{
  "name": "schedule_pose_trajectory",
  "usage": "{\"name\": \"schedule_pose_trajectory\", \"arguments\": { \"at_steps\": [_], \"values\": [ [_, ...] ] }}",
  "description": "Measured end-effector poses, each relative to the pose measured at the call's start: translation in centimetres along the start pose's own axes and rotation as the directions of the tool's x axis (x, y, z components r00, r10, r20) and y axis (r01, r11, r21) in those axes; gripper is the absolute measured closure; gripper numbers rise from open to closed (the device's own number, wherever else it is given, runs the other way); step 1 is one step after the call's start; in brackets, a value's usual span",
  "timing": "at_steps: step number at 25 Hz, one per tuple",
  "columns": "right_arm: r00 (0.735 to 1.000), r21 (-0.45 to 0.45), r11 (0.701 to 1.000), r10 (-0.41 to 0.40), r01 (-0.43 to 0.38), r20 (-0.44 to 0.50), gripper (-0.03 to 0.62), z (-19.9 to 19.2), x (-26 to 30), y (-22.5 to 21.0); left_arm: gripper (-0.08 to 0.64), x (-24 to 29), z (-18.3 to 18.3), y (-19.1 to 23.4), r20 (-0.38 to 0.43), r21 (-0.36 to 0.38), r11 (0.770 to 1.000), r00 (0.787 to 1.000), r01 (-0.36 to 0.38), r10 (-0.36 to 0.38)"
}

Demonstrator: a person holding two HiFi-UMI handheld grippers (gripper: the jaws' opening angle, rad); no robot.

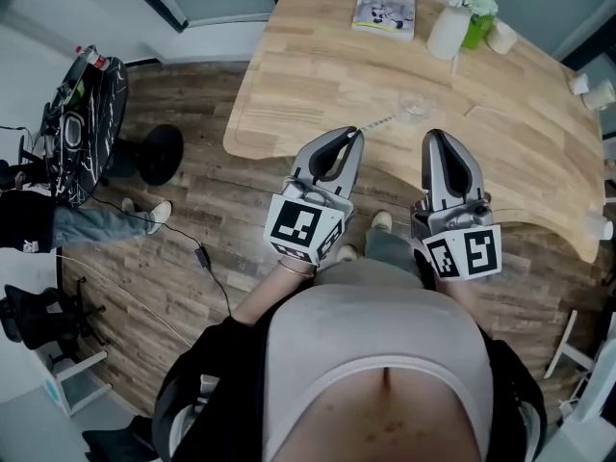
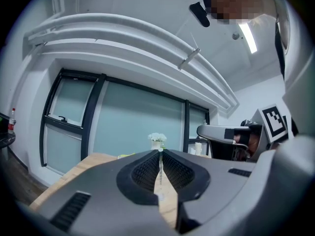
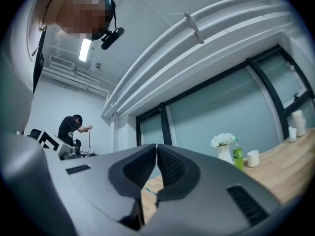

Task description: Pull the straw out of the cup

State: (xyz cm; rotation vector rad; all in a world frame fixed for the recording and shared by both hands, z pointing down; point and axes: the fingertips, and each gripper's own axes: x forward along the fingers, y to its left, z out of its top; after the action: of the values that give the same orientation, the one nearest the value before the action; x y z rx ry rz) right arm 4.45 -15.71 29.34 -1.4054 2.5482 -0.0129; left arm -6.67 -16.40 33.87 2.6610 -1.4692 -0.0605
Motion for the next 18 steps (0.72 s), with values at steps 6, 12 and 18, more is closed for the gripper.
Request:
{"name": "schedule_pose_trajectory", "arguments": {
  "at_steps": [6, 12, 18],
  "values": [
    [1.0, 0.005, 1.0, -0.025, 0.025, 0.0, 0.561, -0.6, -1.7, 1.3, 0.532, -1.7, 0.2, -1.0, 0.019, 0.007, 1.0, 0.999, 0.029, -0.029],
    [0.999, 0.006, 0.999, -0.036, 0.036, -0.011, 0.561, -0.9, -3.0, 2.8, 0.532, -3.6, 0.6, -1.4, 0.034, 0.002, 0.999, 0.999, 0.035, -0.035],
    [0.999, 0.005, 0.999, -0.044, 0.044, -0.009, 0.561, -0.8, -3.7, 3.7, 0.532, -5.0, 1.3, -1.5, 0.055, 0.011, 0.999, 0.998, 0.035, -0.035]
  ]
}}
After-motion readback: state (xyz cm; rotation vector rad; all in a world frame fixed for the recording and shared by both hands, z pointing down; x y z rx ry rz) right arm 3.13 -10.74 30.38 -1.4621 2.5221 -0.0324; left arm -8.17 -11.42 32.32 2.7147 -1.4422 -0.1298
